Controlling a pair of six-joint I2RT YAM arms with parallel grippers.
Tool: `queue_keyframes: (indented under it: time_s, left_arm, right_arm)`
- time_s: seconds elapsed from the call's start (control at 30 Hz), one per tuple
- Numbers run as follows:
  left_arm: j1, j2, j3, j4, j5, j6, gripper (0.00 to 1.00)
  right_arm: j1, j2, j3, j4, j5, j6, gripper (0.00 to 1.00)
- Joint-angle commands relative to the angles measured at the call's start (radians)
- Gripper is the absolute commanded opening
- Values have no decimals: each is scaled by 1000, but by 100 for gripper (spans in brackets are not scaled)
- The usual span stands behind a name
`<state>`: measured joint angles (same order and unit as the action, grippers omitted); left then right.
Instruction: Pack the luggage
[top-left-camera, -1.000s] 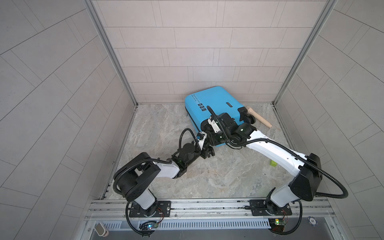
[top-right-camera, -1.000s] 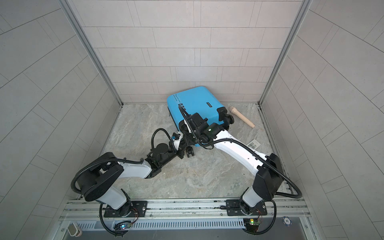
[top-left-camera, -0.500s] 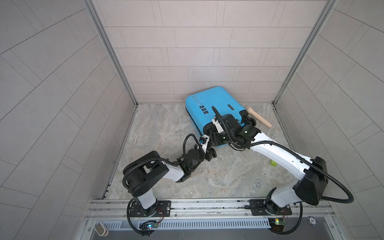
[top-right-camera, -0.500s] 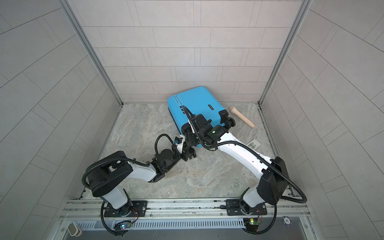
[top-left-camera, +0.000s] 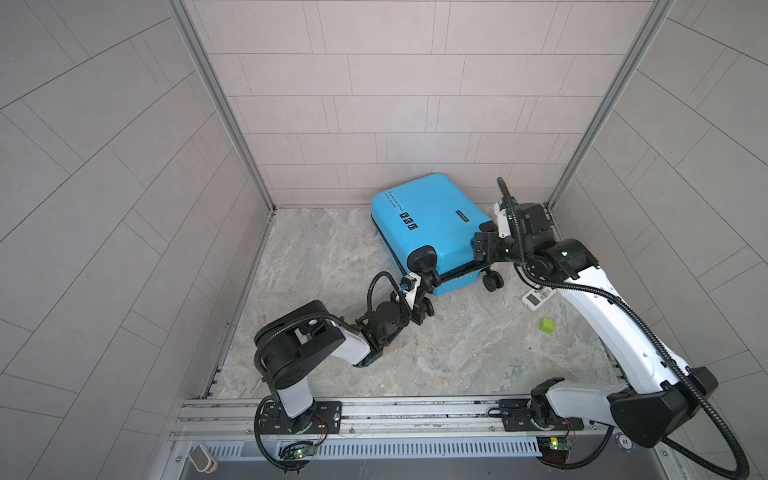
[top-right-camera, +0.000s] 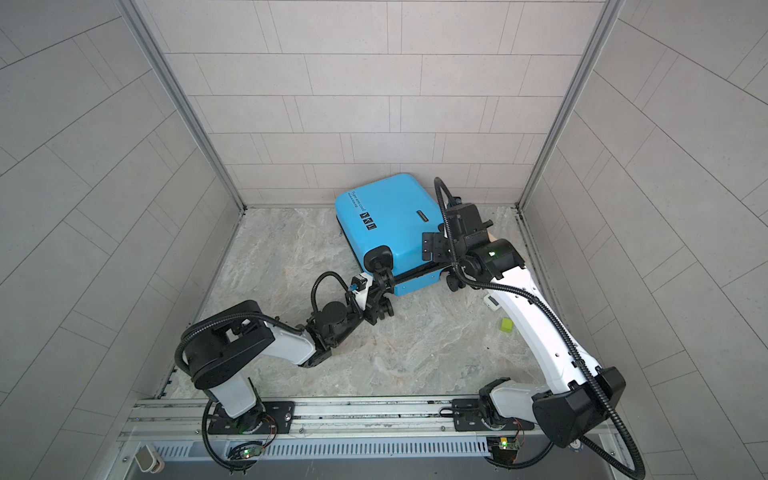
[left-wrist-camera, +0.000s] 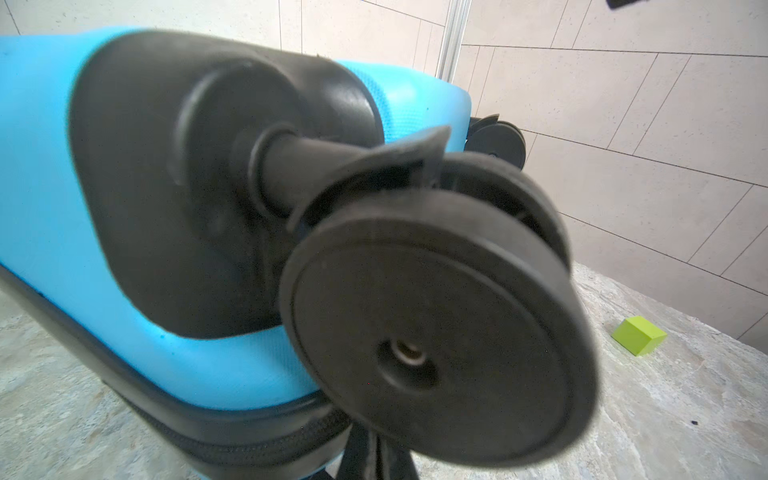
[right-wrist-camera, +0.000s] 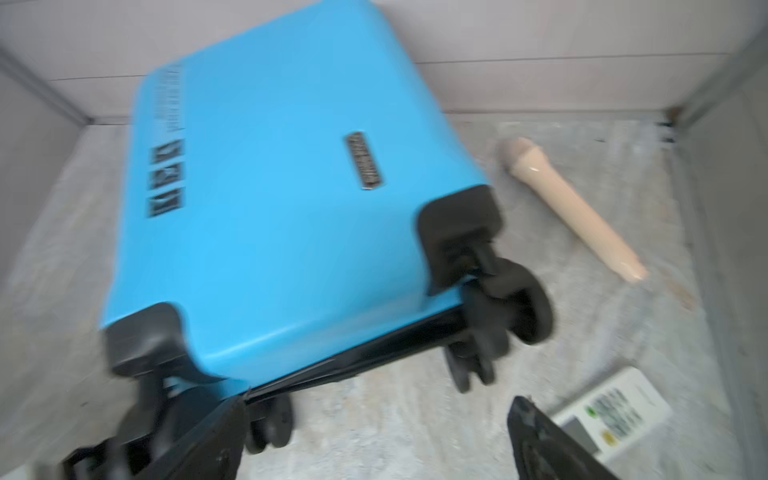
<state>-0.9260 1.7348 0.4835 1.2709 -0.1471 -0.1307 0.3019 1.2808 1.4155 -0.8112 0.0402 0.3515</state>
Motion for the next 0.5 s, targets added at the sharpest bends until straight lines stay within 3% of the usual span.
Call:
queue_keyframes:
  time_s: [0.0, 0.47]
  left_arm:
    - [-13, 11, 21, 57, 41, 6, 0]
    - [-8, 15, 12, 58, 13, 14, 0]
  right_arm:
    - [-78, 43, -18, -107, 60, -72, 100]
    - [-212, 309, 74, -64, -74, -184, 99]
